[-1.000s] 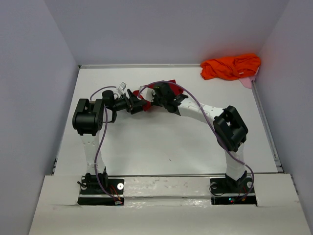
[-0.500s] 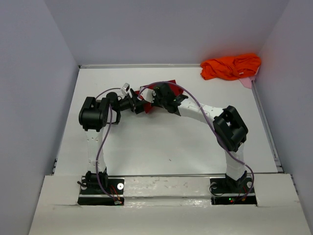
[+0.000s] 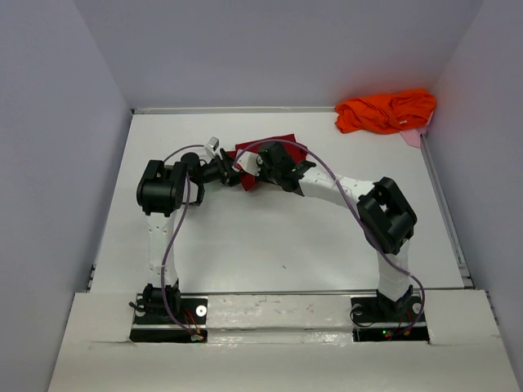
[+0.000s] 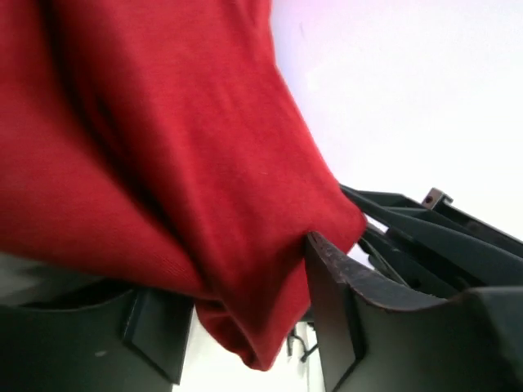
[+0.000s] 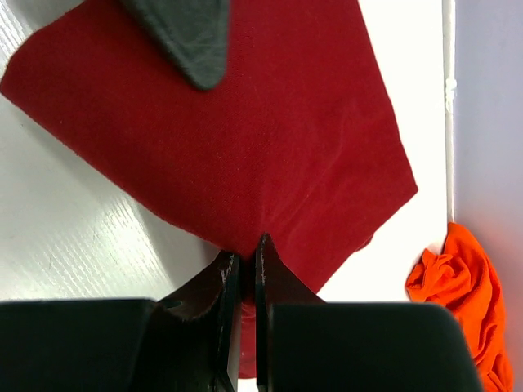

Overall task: Fold and stack the t-shirts
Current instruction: Place the square-folded T-shirt at the corner of the board.

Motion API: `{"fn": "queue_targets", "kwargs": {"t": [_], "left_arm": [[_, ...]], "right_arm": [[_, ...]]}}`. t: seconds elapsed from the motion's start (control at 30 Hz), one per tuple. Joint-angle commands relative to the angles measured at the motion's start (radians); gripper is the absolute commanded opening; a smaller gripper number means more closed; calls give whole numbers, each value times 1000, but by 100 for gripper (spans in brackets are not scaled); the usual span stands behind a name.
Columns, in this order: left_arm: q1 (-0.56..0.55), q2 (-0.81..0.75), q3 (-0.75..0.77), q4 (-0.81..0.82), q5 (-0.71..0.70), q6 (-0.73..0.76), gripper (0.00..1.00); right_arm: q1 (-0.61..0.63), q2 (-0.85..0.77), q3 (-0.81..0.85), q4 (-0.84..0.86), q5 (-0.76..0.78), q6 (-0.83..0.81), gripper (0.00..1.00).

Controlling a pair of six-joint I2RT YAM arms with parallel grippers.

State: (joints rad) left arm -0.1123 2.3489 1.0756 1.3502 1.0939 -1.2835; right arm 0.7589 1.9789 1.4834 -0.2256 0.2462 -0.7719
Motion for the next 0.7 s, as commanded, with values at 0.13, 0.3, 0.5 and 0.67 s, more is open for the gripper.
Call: {"fn": "queue_targets", "kwargs": {"t": [0.13, 0.3, 0.5, 0.67], "left_arm": [[5, -16, -9, -44, 9, 137, 0], [23, -74, 24, -284, 32, 309, 0], [65, -111, 162, -693, 28, 586, 0], [76, -86, 360, -1177, -11, 872, 0]], "right_arm": [[-3, -55, 3, 25, -1, 3, 0], [-3, -60, -2, 25, -7, 13, 0], [-3, -86, -46, 5, -37, 65, 22], [7, -118, -92, -78, -65, 103, 54]]}}
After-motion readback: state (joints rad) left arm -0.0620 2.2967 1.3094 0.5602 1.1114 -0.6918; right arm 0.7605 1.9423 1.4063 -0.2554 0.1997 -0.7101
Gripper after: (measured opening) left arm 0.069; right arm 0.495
